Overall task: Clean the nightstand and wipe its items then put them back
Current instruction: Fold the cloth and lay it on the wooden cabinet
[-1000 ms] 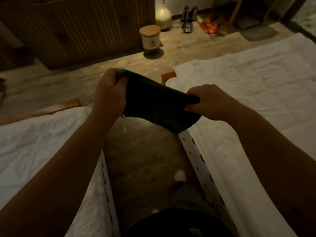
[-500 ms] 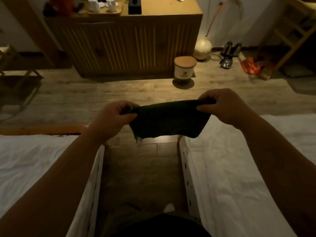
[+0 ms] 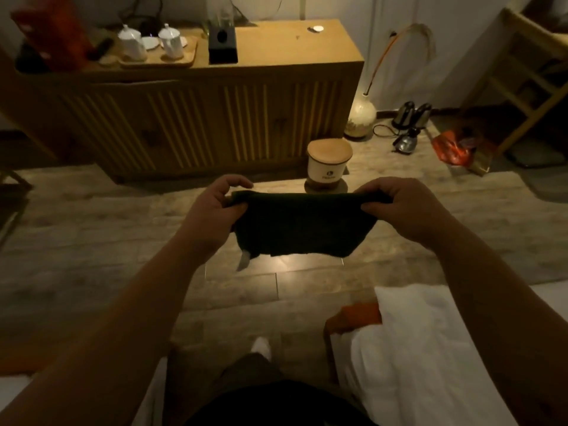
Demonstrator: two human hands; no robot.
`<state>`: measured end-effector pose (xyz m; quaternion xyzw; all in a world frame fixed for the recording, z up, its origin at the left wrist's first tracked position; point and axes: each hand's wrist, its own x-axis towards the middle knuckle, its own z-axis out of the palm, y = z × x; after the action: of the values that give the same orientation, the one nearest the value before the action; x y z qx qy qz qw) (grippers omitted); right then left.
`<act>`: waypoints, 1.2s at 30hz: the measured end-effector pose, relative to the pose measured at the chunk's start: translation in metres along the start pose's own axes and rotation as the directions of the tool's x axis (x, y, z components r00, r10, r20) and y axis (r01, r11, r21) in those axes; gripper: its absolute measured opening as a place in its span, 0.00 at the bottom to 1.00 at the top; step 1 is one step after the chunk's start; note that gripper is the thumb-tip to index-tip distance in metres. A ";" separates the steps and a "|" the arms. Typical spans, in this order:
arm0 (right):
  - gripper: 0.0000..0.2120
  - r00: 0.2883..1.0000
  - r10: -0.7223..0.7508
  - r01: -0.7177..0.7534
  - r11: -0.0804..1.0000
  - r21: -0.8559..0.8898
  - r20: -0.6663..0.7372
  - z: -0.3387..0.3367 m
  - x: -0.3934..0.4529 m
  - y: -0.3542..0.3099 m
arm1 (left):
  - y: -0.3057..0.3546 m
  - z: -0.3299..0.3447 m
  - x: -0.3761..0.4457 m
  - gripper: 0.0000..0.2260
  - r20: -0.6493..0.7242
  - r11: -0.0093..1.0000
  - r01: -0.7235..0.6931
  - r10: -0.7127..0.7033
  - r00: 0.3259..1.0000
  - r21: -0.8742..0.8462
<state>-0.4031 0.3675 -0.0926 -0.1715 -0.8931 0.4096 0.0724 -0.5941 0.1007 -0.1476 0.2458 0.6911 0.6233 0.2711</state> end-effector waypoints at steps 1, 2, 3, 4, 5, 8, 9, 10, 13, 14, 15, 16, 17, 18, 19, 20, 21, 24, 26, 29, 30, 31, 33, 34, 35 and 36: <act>0.18 1.000 0.014 -0.014 1.000 0.015 -0.024 -0.001 0.030 0.001 | 0.004 -0.009 0.030 0.17 0.013 1.000 0.000 -0.001 1.000 0.026; 0.18 0.998 0.029 -0.028 0.999 0.029 -0.048 -0.004 0.051 0.000 | 0.010 -0.015 0.051 0.17 0.027 0.999 0.010 -0.011 1.000 0.035; 0.16 0.997 0.038 -0.034 0.998 0.048 -0.071 -0.008 0.083 -0.001 | 0.018 -0.024 0.081 0.18 0.027 0.999 0.017 -0.018 0.999 0.034; 0.15 0.995 0.049 -0.043 0.996 0.074 -0.090 -0.012 0.116 0.000 | 0.027 -0.031 0.114 0.19 0.031 0.999 0.026 -0.027 0.999 0.034; 0.15 0.993 0.043 -0.034 0.996 0.084 -0.110 -0.013 0.125 -0.002 | 0.032 -0.032 0.123 0.19 0.034 0.999 0.022 -0.023 0.999 0.028; 0.14 0.985 0.069 -0.048 0.990 0.131 -0.160 -0.025 0.190 0.007 | 0.046 -0.039 0.186 0.13 0.087 0.991 0.090 -0.082 0.993 -0.094; 0.13 0.982 0.079 -0.052 0.986 0.157 -0.172 -0.032 0.221 0.013 | 0.049 -0.041 0.216 0.09 0.096 0.989 0.096 -0.085 0.992 -0.111; 0.12 0.979 0.089 -0.058 0.983 0.172 -0.181 -0.035 0.238 0.017 | 0.051 -0.041 0.232 0.08 0.084 0.995 0.078 -0.073 0.994 -0.064; 0.12 0.981 0.084 -0.050 0.980 0.191 -0.175 -0.052 0.312 0.040 | 0.048 -0.038 0.312 0.10 0.027 0.994 -0.002 -0.001 1.000 0.105; 0.12 0.983 0.082 -0.048 0.979 0.197 -0.167 -0.059 0.339 0.050 | 0.048 -0.037 0.342 0.12 0.014 0.992 -0.002 0.000 1.000 0.125; 0.12 0.984 0.075 -0.042 0.980 0.196 -0.161 -0.066 0.365 0.059 | 0.047 -0.036 0.371 0.13 0.008 0.988 -0.004 0.002 1.000 0.151; 0.12 0.986 0.072 -0.042 0.980 0.197 -0.149 -0.073 0.390 0.067 | 0.047 -0.036 0.398 0.13 -0.003 0.979 -0.003 0.004 1.000 0.205; 0.12 0.987 0.073 -0.045 0.980 0.193 -0.141 -0.079 0.413 0.074 | 0.048 -0.037 0.422 0.13 -0.011 0.955 -0.019 0.024 1.000 0.294; 0.12 0.987 0.083 -0.057 0.981 0.187 -0.135 -0.086 0.441 0.082 | 0.050 -0.037 0.450 0.12 -0.013 0.919 -0.032 0.040 0.999 0.394; 0.12 0.987 0.097 -0.073 0.981 0.180 -0.130 -0.093 0.464 0.089 | 0.052 -0.037 0.474 0.12 -0.011 0.885 -0.036 0.046 0.999 0.463; 0.12 0.987 0.104 -0.081 0.982 0.172 -0.126 -0.101 0.492 0.096 | 0.054 -0.035 0.502 0.11 -0.013 0.866 -0.035 0.047 0.999 0.499; 0.12 0.987 0.112 -0.090 0.981 0.171 -0.119 -0.108 0.514 0.102 | 0.055 -0.035 0.525 0.11 -0.018 0.859 -0.026 0.041 0.999 0.512; 0.11 0.983 0.134 -0.111 0.978 0.176 -0.125 -0.129 0.585 0.116 | 0.064 -0.036 0.597 0.10 -0.038 0.834 -0.054 0.089 0.995 0.549; 0.10 0.979 0.162 -0.141 0.977 0.162 -0.122 -0.139 0.632 0.128 | 0.065 -0.037 0.647 0.10 -0.051 0.822 -0.069 0.118 0.992 0.565; 0.08 0.970 0.195 -0.171 0.971 0.164 -0.145 -0.150 0.702 0.147 | 0.059 -0.045 0.721 0.08 -0.044 0.816 -0.102 0.154 0.987 0.569; 0.08 0.968 0.200 -0.174 0.970 0.171 -0.149 -0.152 0.717 0.153 | 0.055 -0.047 0.739 0.07 -0.035 0.811 -0.117 0.167 0.985 0.573; 0.08 0.963 0.215 -0.186 0.966 0.182 -0.159 -0.153 0.743 0.162 | 0.050 -0.051 0.770 0.06 -0.026 0.812 -0.123 0.167 0.986 0.570; 0.07 0.950 0.255 -0.218 0.956 0.198 -0.180 -0.149 0.784 0.178 | 0.038 -0.059 0.821 0.05 0.011 0.788 -0.142 0.170 0.985 0.599; 0.07 0.943 0.271 -0.234 0.953 0.194 -0.192 -0.146 0.805 0.186 | 0.033 -0.063 0.847 0.05 0.030 0.774 -0.156 0.175 0.984 0.614; 0.07 0.931 0.300 -0.260 0.945 0.199 -0.206 -0.142 0.827 0.194 | 0.027 -0.068 0.874 0.05 0.045 0.768 -0.160 0.168 0.985 0.620; 0.07 0.924 0.317 -0.279 0.941 0.192 -0.212 -0.138 0.835 0.198 | 0.022 -0.070 0.885 0.04 0.058 0.762 -0.164 0.164 0.985 0.627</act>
<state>-1.0945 0.8901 -0.1614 -0.3475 -0.8056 0.4618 0.1298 -1.2900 0.6515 -0.1807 0.3815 0.8353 0.3780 0.1176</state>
